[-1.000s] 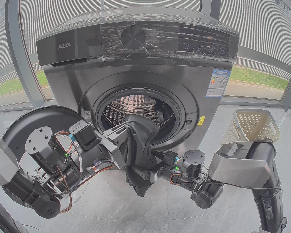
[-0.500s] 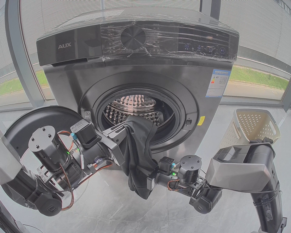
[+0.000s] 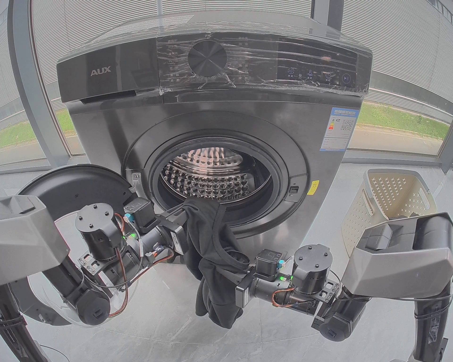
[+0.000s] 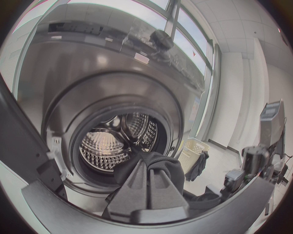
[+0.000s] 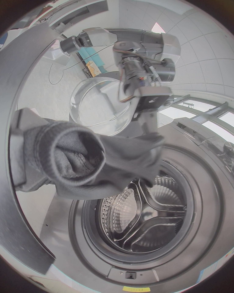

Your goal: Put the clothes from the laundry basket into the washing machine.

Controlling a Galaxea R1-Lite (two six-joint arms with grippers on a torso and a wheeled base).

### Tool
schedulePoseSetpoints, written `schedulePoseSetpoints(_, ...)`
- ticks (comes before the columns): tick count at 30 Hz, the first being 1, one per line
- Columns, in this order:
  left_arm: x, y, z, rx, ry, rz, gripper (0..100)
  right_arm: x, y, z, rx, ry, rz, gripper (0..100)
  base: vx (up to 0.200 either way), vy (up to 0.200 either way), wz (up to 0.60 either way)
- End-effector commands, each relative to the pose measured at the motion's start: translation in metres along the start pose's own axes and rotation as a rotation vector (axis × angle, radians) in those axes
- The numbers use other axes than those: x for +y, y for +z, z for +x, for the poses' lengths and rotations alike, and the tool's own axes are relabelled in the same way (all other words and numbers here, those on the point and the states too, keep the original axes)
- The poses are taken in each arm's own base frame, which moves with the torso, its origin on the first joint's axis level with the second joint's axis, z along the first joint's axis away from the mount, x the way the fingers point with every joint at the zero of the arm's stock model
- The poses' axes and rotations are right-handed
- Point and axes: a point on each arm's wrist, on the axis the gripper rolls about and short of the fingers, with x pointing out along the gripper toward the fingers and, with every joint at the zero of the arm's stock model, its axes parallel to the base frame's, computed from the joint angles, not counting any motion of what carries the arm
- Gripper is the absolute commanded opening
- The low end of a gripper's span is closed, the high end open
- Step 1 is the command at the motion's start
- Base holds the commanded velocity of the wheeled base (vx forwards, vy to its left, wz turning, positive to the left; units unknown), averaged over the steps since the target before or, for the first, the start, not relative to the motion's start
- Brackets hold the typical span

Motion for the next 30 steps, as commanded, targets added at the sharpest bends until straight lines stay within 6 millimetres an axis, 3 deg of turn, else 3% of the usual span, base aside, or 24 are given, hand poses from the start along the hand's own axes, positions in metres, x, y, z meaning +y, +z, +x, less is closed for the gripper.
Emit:
schedulePoseSetpoints(1, 0.002, -0.029, 0.008, 0.087, 0.023, -0.001, 0, 0.003, 0.012, -0.003, -0.038, 0.005, -0.008, 0, 0.0, 0.0, 0.0)
schedulePoseSetpoints(7, 0.001, -0.034, 0.008, 0.106, 0.019, -0.003, 0, -0.003, 0.012, -0.003, -0.038, -0.01, -0.006, 0, 0.0, 0.0, 0.0)
schedulePoseSetpoints(8, 0.001, -0.035, 0.007, 0.107, 0.02, -0.003, 100, -0.004, 0.012, -0.003, -0.038, -0.013, -0.006, 0, 0.0, 0.0, 0.0)
schedulePoseSetpoints(19, 0.001, -0.051, -0.013, 0.213, 0.023, -0.008, 100, -0.037, 0.028, -0.005, -0.108, -0.135, -0.006, 0, 0.0, 0.0, 0.0)
schedulePoseSetpoints(30, -0.017, -0.066, -0.02, 0.288, -0.059, -0.001, 100, -0.033, 0.037, 0.001, -0.149, -0.12, -0.016, 0, 0.0, 0.0, 0.0)
